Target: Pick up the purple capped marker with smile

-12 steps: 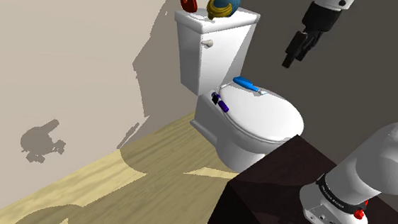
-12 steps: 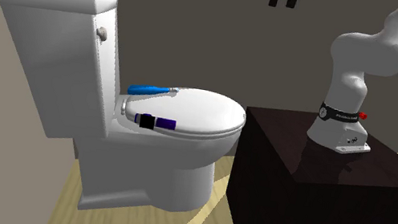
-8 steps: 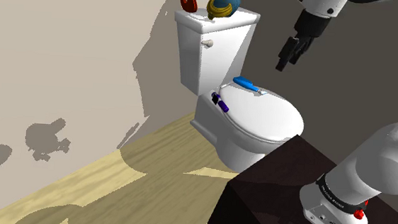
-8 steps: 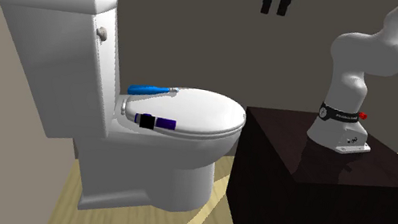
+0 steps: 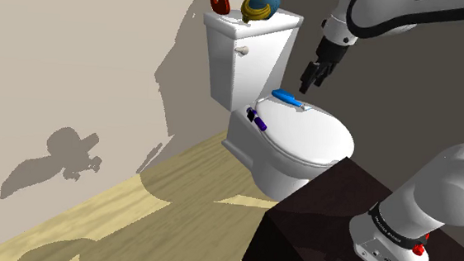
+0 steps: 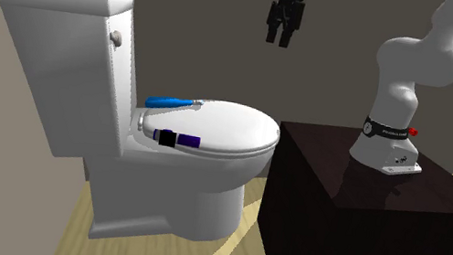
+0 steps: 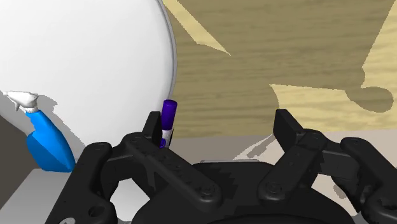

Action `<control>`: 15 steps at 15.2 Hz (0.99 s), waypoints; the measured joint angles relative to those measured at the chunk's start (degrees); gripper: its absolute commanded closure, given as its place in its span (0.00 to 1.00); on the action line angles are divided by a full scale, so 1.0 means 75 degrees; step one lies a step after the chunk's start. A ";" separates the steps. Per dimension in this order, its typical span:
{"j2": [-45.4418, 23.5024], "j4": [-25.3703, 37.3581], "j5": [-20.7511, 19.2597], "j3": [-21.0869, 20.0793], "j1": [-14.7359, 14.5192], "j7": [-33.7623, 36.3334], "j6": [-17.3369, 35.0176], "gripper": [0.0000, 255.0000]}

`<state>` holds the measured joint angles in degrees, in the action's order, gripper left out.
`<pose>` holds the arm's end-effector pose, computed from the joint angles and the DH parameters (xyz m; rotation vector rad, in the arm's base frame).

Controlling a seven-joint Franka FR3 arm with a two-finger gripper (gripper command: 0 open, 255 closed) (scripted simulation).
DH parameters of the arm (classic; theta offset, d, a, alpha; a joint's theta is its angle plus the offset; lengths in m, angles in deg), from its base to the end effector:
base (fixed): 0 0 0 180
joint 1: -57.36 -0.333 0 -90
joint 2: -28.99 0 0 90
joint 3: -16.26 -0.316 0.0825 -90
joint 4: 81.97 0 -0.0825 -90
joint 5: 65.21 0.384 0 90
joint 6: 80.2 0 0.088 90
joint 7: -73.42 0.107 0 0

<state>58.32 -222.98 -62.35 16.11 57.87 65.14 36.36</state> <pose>0.4013 0.0004 0.4846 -3.0955 -0.1821 -0.1370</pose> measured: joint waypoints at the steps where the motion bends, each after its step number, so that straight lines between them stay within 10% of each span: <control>1: -0.0284 -0.0013 0.0012 0.0044 0.0013 -0.0063 0.0297 0.00; 15: -0.4236 0.1129 0.0737 0.0422 0.0056 -0.1021 0.3176 0.00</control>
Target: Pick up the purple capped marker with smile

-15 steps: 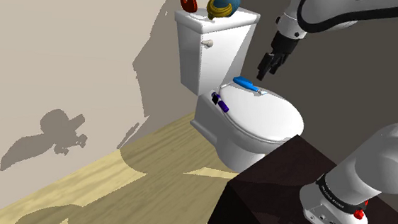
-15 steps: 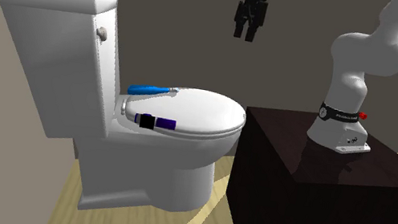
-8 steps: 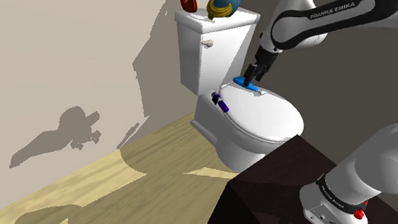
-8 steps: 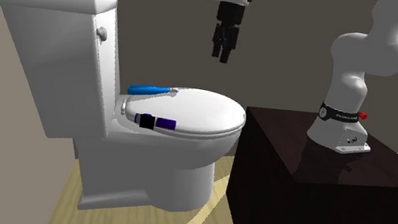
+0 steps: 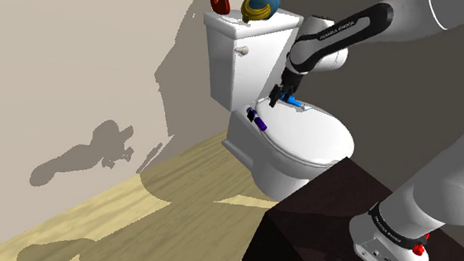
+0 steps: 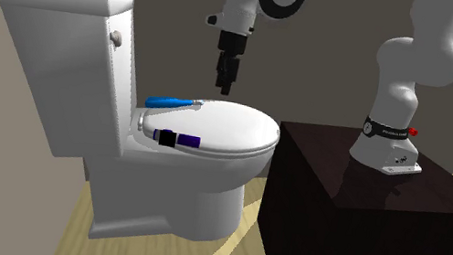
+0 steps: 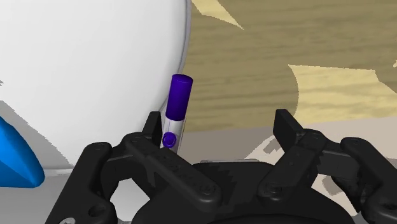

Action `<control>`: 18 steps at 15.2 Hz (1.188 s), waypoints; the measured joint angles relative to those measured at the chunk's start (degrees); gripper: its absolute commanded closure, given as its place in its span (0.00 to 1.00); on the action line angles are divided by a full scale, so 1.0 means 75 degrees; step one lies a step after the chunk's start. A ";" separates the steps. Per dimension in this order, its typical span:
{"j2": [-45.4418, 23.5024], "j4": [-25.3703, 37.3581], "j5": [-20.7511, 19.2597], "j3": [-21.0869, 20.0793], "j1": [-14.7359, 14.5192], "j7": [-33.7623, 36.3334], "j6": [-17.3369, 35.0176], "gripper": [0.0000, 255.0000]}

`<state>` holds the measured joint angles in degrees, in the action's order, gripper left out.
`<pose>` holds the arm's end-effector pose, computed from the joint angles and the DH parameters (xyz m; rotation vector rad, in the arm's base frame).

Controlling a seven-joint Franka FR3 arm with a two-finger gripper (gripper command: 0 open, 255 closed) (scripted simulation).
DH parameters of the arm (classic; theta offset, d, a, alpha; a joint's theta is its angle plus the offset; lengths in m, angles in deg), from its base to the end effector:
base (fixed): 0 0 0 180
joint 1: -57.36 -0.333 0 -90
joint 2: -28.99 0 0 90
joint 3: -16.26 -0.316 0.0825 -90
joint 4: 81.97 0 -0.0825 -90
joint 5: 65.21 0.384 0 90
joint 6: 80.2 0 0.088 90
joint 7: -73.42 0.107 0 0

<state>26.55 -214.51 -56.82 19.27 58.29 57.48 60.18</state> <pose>0.5223 -0.0359 0.3339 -3.0545 -0.1546 -0.1676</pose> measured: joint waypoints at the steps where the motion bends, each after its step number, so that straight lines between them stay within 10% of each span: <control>1: -0.0347 0.0161 0.0105 0.0012 0.0026 -0.0125 0.0183 0.00; 18: -0.4708 0.3473 0.1017 -0.0334 0.0578 -0.1073 0.1238 0.00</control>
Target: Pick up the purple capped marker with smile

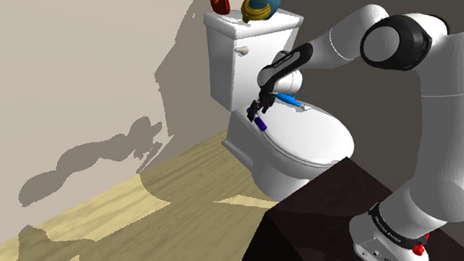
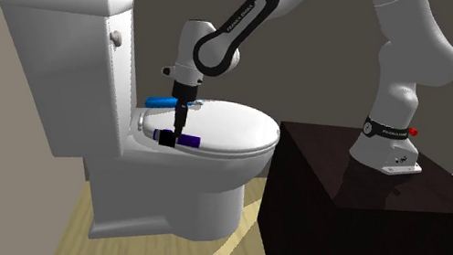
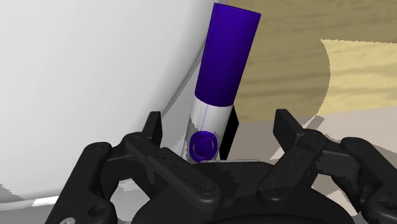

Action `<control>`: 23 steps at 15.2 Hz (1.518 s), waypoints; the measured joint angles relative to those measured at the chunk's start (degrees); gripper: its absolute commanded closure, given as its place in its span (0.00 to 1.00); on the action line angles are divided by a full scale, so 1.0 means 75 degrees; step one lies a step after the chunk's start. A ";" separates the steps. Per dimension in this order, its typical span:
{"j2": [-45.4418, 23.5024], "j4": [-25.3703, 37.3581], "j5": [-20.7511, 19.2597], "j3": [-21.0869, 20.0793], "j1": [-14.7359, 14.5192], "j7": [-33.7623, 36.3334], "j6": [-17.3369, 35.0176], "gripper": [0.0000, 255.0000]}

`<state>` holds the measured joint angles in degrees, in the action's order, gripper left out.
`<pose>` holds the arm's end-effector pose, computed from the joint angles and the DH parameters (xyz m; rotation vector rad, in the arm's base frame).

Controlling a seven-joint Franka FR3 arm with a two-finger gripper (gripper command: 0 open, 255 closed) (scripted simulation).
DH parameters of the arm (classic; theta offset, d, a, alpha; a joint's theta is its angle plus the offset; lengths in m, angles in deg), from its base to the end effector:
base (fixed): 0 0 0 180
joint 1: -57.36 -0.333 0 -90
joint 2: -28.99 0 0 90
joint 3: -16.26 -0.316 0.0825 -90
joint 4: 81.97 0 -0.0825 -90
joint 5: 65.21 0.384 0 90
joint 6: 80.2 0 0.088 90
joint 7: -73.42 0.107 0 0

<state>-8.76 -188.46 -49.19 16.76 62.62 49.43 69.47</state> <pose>0.6433 -0.0707 0.1703 -3.0148 -0.1285 -0.1951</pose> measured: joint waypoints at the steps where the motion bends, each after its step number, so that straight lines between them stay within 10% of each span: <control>1: -0.0094 0.0021 0.0018 -0.0017 0.0008 -0.0019 0.0074 0.00; 4: -0.0323 0.0094 0.0050 -0.0054 0.0022 -0.0057 0.0231 0.00; 5: -0.0366 0.0110 0.0056 -0.0060 0.0035 -0.0074 0.0257 1.00; 23: 0.0222 -0.0069 -0.0031 0.0032 -0.0027 0.0052 -0.0147 1.00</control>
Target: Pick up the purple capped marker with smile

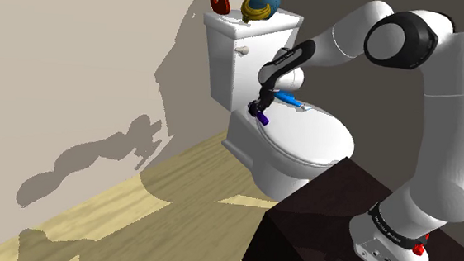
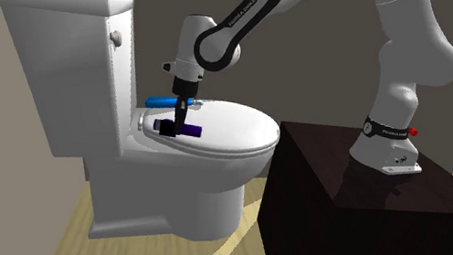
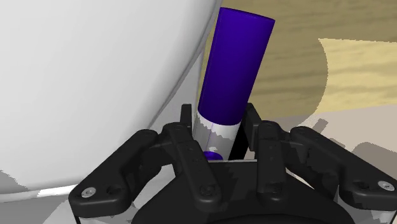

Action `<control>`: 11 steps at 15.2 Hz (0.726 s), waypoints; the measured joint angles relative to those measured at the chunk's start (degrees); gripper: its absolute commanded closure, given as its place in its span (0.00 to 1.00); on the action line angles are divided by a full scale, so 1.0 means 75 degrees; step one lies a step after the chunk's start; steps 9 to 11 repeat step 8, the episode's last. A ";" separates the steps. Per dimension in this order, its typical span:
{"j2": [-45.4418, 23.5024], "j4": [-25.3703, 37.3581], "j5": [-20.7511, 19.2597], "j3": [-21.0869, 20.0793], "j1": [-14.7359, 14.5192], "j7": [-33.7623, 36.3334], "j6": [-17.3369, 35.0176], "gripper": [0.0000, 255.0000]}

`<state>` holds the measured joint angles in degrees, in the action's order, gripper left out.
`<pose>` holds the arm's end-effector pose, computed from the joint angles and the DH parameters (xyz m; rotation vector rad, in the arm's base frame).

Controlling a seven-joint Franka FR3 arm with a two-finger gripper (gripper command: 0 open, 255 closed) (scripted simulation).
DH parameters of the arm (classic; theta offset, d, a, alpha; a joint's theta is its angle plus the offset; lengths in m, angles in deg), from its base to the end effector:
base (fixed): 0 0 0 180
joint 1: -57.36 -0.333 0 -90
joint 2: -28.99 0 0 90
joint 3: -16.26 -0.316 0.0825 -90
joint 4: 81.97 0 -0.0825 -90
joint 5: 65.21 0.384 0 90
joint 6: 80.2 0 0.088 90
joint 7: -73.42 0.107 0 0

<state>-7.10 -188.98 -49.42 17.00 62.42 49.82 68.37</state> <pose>0.6428 -0.0701 0.1837 -3.0146 -0.1279 -0.1960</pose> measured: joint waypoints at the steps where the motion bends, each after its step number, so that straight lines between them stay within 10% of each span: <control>1: 0.0063 -0.0010 -0.0014 0.0012 -0.0012 0.0022 -0.0051 1.00; 11: 0.0567 -0.0065 -0.0120 0.0099 -0.0063 0.0152 -0.0497 1.00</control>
